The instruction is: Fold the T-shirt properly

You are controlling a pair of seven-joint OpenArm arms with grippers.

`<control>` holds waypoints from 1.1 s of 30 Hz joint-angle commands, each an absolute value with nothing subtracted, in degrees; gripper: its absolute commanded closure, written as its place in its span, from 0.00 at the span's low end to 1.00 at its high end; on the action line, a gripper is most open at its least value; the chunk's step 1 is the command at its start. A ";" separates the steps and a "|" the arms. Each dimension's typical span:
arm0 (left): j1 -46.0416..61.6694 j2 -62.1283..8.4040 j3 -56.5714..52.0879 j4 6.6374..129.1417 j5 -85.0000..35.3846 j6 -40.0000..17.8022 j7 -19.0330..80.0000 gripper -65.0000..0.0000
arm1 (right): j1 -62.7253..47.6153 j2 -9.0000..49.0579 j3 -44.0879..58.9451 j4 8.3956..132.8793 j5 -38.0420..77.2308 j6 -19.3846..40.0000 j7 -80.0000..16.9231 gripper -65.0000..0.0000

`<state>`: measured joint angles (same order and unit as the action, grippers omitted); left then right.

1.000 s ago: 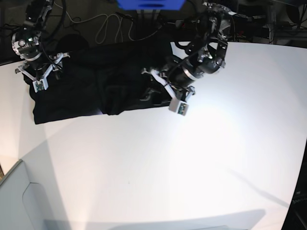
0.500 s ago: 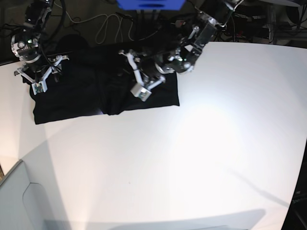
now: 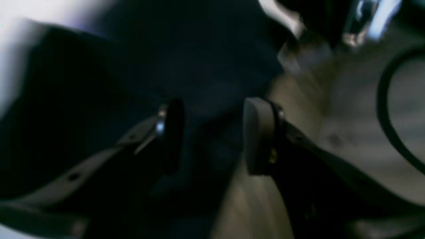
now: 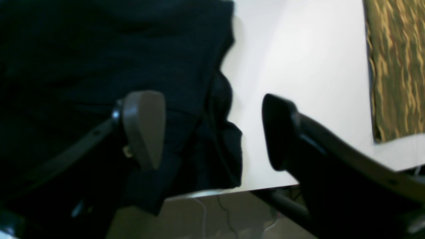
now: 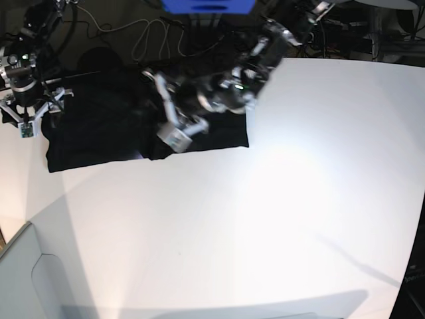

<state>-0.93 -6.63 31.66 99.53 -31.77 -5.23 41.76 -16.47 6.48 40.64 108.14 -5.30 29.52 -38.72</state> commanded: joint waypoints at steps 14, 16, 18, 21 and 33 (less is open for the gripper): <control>12.09 -11.03 -26.07 106.68 -32.31 -5.76 41.01 0.57 | -8.75 11.38 41.98 94.73 -4.35 30.02 -40.57 0.27; 12.62 -11.03 -30.46 104.75 -32.31 -5.76 41.01 0.57 | -7.69 11.38 41.98 93.32 -4.44 30.02 -40.57 0.27; 12.79 -11.03 -33.45 103.25 -32.31 -5.85 41.01 0.57 | -6.90 11.47 41.98 92.35 -4.44 30.02 -40.57 0.27; 12.88 -11.03 -35.82 101.76 -32.31 -5.85 41.01 0.57 | -5.93 12.26 41.80 90.24 -4.35 30.02 -40.57 0.27; 13.85 -10.59 -35.82 101.23 -32.22 -5.85 41.01 0.57 | -3.47 13.32 41.71 79.16 -4.44 30.11 -40.48 0.28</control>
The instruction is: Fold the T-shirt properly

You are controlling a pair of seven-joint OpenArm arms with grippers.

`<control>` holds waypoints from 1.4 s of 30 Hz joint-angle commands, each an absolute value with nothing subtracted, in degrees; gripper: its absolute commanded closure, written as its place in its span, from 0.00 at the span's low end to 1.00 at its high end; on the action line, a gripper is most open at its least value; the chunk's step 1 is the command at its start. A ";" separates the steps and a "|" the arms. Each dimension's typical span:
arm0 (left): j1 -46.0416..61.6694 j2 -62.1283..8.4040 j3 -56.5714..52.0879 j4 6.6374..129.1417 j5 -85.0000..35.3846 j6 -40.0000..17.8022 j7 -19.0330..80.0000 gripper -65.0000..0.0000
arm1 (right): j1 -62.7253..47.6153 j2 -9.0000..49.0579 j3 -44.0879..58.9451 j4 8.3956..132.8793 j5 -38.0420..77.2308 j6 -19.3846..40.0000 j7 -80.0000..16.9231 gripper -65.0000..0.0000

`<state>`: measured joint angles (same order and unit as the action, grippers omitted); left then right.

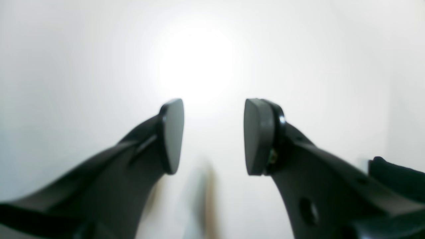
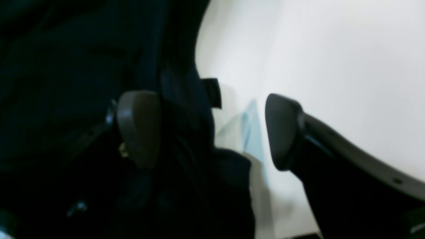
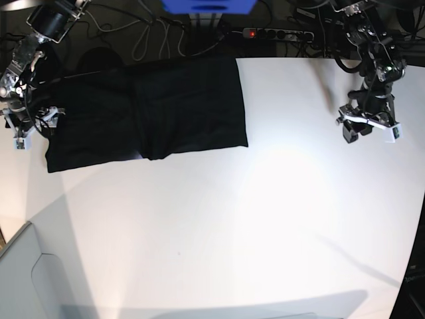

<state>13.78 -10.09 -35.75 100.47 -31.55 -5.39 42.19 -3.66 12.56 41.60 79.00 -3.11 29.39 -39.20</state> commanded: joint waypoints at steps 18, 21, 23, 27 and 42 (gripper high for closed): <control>14.20 -10.42 -35.82 101.14 -32.22 -5.85 41.01 0.57 | -4.09 13.41 37.41 75.21 -4.44 30.20 -40.48 1.00; 14.20 -10.42 -35.74 100.70 -32.22 -5.85 41.01 0.57 | -5.67 12.97 37.58 81.54 -4.35 34.24 -40.48 1.00; 14.20 -10.07 -35.74 100.00 -32.22 -5.85 41.01 0.57 | -6.02 11.91 37.58 86.02 -4.44 36.44 -40.75 1.00; 14.20 -9.71 -35.74 99.12 -32.22 -5.85 41.01 0.57 | -6.11 10.68 37.49 91.91 -4.53 36.44 -41.10 1.00; 14.90 -9.63 -34.42 99.12 -32.22 -5.85 41.01 0.57 | -10.77 5.67 33.71 106.42 -4.35 38.02 -41.10 1.00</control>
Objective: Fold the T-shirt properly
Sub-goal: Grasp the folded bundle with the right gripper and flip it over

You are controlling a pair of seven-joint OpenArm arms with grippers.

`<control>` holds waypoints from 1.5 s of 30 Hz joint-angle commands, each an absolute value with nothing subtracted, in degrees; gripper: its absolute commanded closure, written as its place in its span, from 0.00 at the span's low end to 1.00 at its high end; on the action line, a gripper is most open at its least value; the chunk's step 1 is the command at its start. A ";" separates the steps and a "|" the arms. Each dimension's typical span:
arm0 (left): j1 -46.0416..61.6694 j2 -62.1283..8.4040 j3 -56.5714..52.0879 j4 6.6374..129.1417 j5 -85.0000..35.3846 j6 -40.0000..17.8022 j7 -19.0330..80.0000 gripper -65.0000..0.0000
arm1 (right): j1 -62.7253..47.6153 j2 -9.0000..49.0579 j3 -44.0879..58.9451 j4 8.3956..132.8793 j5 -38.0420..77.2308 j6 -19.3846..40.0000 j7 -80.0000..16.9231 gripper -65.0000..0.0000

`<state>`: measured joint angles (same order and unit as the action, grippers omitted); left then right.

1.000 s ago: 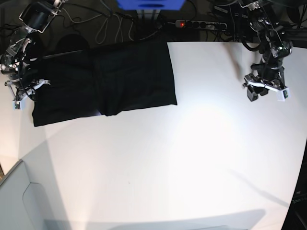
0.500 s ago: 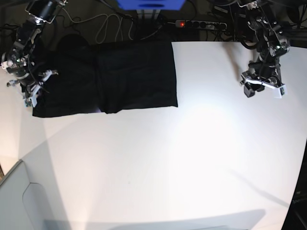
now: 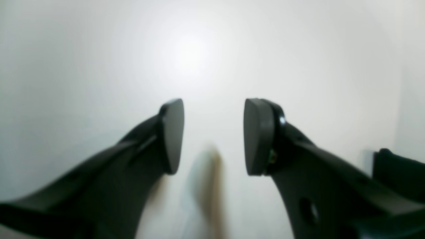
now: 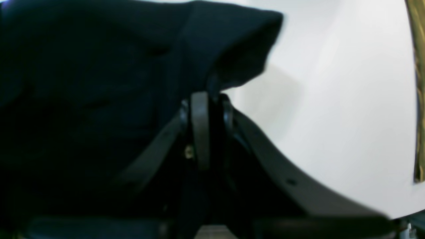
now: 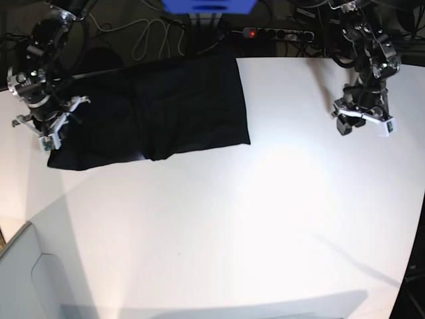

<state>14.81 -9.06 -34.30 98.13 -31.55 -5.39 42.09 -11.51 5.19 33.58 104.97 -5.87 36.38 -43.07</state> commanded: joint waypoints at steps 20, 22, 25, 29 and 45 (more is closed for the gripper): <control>12.88 -7.60 -10.07 90.77 -31.69 -5.05 40.40 0.57 | -18.15 0.31 4.62 119.34 -4.53 37.76 -40.84 1.00; 12.26 -7.60 -8.13 88.31 -31.69 -5.05 40.40 0.57 | -18.42 0.31 1.63 119.34 -4.53 37.76 -40.66 1.00; 11.03 -7.60 -6.37 86.20 -31.69 -5.05 40.40 0.57 | -18.42 0.31 -3.21 119.34 -4.53 37.76 -40.57 1.00; 10.24 -7.60 -5.41 85.32 -31.60 -5.05 40.40 0.57 | -17.89 0.31 -8.84 119.34 -4.53 37.76 -40.48 1.00; 10.33 -7.87 -6.02 85.93 -31.60 -5.05 40.40 0.57 | -13.23 -1.63 -19.03 106.77 -4.53 37.76 -36.44 1.00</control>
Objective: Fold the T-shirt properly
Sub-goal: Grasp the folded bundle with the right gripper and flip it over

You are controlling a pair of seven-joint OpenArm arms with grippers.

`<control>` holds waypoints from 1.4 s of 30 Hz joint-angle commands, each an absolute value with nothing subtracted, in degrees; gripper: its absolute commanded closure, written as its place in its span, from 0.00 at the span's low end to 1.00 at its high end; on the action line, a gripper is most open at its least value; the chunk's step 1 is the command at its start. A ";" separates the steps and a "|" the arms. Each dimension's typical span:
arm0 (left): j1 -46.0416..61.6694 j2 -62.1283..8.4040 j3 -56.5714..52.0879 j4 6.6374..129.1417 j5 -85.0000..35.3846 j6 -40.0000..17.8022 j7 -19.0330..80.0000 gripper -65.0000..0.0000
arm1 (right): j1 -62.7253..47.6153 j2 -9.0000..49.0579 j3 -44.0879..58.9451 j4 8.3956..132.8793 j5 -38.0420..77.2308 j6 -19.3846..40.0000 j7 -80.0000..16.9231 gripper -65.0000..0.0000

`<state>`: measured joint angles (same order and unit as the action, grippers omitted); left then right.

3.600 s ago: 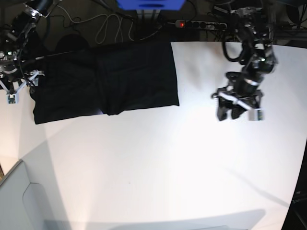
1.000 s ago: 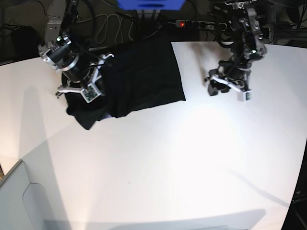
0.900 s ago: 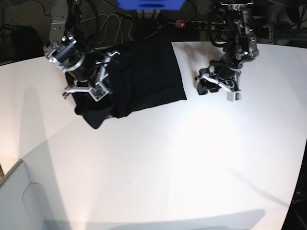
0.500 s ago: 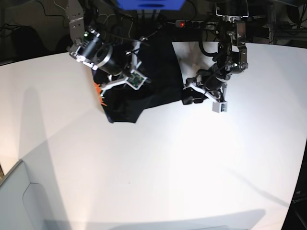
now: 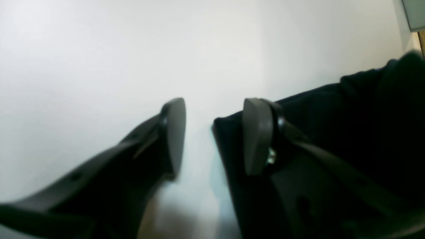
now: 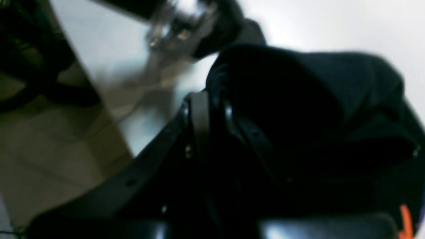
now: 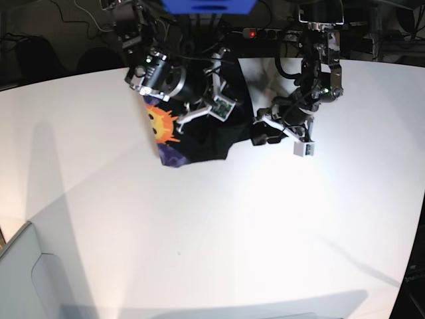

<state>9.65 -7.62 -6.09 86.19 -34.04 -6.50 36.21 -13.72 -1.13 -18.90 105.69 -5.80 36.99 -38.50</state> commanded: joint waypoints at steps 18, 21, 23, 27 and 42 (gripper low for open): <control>15.52 -8.31 -24.75 99.74 -32.13 -5.58 41.10 0.57 | -8.66 -0.75 -24.22 100.44 -4.44 38.11 -36.35 1.00; 17.98 -8.31 -30.55 103.08 -32.22 -5.58 41.10 0.57 | -8.66 -0.75 -24.57 100.26 -4.44 38.11 -36.44 1.00; 18.33 -8.31 -34.07 104.22 -32.22 -5.67 41.10 0.57 | -8.31 -0.75 -24.66 100.00 -4.44 38.11 -36.44 1.00; 17.71 -8.31 -40.13 104.40 -32.22 -5.76 45.23 0.57 | -7.25 -0.75 -24.66 100.26 -4.44 38.11 -36.79 0.84; 14.29 -8.31 -47.96 104.40 -32.22 -5.76 52.18 0.57 | -12.70 1.19 -9.71 114.95 -4.44 37.93 -36.70 0.44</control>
